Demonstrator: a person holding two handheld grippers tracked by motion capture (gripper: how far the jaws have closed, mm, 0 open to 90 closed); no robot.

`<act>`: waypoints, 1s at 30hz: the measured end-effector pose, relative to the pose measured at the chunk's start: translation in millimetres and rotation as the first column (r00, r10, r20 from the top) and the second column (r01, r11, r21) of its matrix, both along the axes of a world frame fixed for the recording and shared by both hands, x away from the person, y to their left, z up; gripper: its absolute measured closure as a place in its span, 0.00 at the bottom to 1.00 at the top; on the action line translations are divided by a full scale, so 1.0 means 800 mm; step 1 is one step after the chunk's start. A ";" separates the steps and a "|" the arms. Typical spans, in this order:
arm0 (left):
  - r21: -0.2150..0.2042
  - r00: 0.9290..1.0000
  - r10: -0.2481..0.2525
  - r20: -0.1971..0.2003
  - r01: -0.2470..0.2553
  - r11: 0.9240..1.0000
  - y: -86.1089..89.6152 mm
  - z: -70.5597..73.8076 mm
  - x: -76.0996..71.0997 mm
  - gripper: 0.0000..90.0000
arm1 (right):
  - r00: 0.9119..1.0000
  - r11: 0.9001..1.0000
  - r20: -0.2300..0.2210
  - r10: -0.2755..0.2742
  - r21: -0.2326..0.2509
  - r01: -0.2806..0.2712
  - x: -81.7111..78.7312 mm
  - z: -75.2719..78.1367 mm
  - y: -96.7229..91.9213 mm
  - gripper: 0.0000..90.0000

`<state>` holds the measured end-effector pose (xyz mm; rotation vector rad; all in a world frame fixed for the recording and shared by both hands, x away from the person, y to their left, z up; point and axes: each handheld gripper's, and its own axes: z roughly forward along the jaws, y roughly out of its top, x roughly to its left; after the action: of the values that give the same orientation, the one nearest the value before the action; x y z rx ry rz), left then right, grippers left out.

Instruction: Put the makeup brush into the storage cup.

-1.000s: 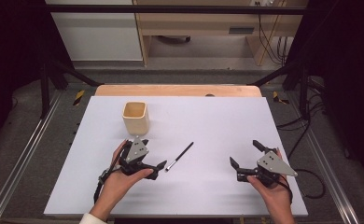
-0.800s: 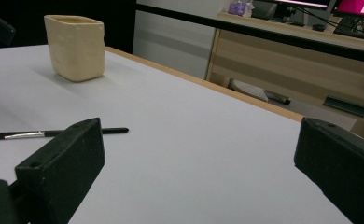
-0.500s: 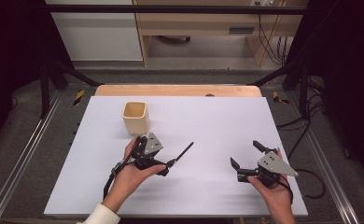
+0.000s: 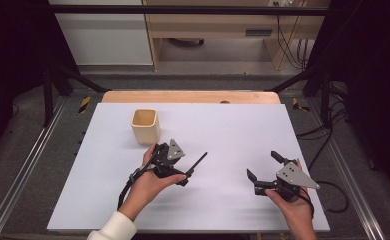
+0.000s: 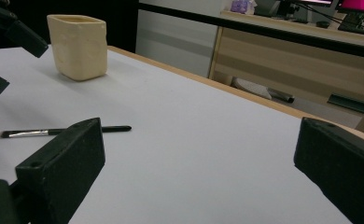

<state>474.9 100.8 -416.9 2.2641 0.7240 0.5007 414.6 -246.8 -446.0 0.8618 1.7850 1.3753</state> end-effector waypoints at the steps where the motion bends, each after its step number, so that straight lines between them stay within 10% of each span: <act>1: 0.005 1.000 -0.001 -0.003 0.001 1.000 -0.002 -0.001 0.001 0.04 | 1.000 1.000 -0.002 0.000 0.000 0.000 0.000 0.000 0.000 0.02; 30: 0.082 0.999 0.020 -0.049 -0.016 0.997 -0.027 -0.013 0.016 0.05 | 1.000 1.000 0.001 0.008 0.002 -0.008 0.000 0.000 0.000 0.03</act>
<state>487.6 79.0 -427.6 2.3549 0.7625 0.4920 414.6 -247.1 -445.8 0.8555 1.7884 1.3828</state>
